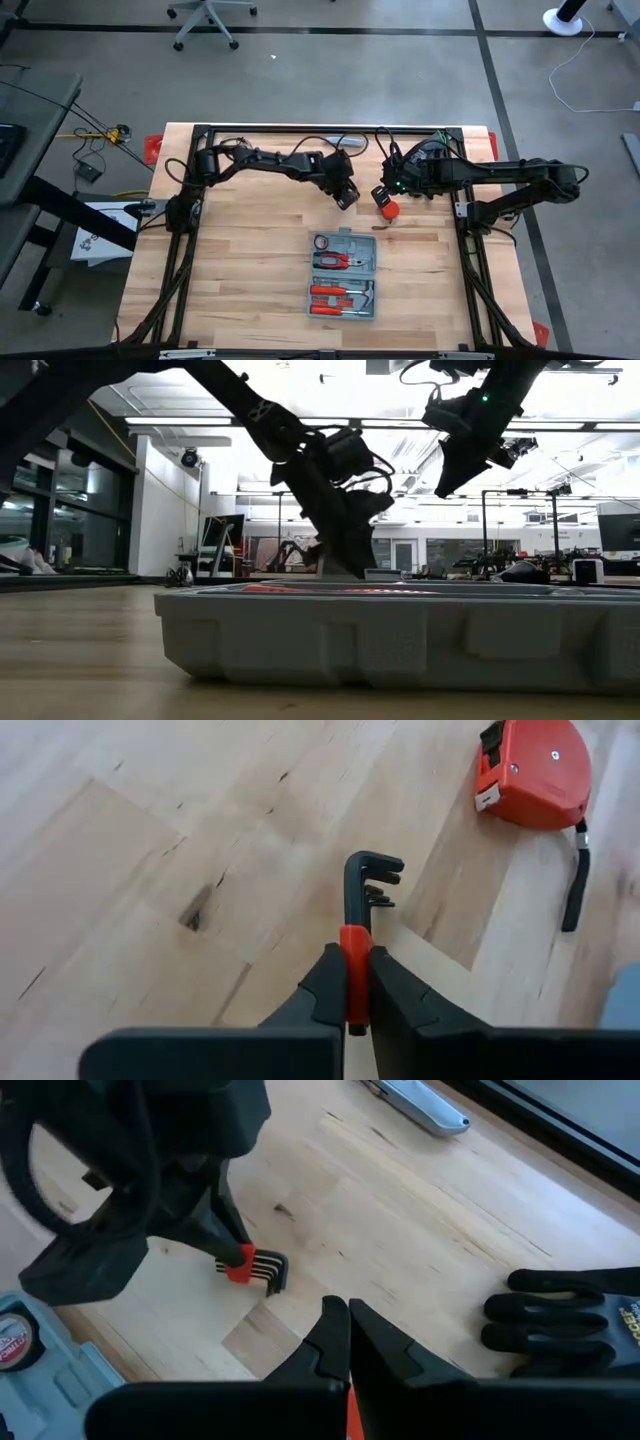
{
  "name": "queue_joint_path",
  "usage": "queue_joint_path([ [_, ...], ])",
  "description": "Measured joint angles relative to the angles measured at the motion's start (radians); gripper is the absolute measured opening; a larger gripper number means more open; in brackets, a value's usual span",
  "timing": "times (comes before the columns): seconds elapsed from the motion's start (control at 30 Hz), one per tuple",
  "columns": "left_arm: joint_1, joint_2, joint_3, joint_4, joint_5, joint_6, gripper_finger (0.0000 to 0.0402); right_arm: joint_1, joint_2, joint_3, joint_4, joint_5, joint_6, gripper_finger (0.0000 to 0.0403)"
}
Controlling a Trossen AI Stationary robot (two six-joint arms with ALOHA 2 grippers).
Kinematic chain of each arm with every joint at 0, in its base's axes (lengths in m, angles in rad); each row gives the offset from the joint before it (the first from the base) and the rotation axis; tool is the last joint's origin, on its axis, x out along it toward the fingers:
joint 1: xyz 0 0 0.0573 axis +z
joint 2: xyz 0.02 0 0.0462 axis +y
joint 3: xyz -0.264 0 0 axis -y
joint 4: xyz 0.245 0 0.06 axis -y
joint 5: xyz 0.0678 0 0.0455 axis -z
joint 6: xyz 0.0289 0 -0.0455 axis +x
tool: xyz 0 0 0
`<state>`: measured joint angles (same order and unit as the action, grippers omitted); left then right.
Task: Prefit tool cases
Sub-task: Put the orange hex key set into the gray prefit tool case
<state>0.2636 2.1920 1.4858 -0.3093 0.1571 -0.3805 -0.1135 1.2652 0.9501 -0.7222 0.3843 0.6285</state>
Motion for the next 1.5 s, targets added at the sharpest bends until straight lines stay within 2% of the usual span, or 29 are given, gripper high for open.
queue_joint_path([
  [0.2,0.014,-0.005,-0.003,0.004,0.058,-0.012,0.0008,0.000,0.000,0.000,-0.006,0.002,-0.008,0.0000],
  [0.5,0.012,-0.090,-0.010,-0.082,0.070,0.049,0.0004,0.000,0.000,0.000,-0.059,0.023,-0.006,0.0000],
  [0.83,-0.043,-0.211,-0.006,-0.261,0.285,0.209,0.0002,0.031,0.000,0.000,-0.090,0.023,0.028,0.0000],
  [1.0,-0.114,-0.216,-0.005,-0.299,0.305,0.269,0.0000,0.087,0.000,0.000,-0.109,0.042,0.080,0.0000],
  [1.2,-0.184,-0.208,-0.005,-0.246,0.299,0.280,0.0001,0.134,0.000,0.000,-0.109,0.071,0.145,0.0000],
  [1.5,-0.200,-0.171,-0.004,-0.207,0.273,0.288,0.0006,0.194,-0.001,-0.017,-0.121,0.139,0.242,0.0000],
])
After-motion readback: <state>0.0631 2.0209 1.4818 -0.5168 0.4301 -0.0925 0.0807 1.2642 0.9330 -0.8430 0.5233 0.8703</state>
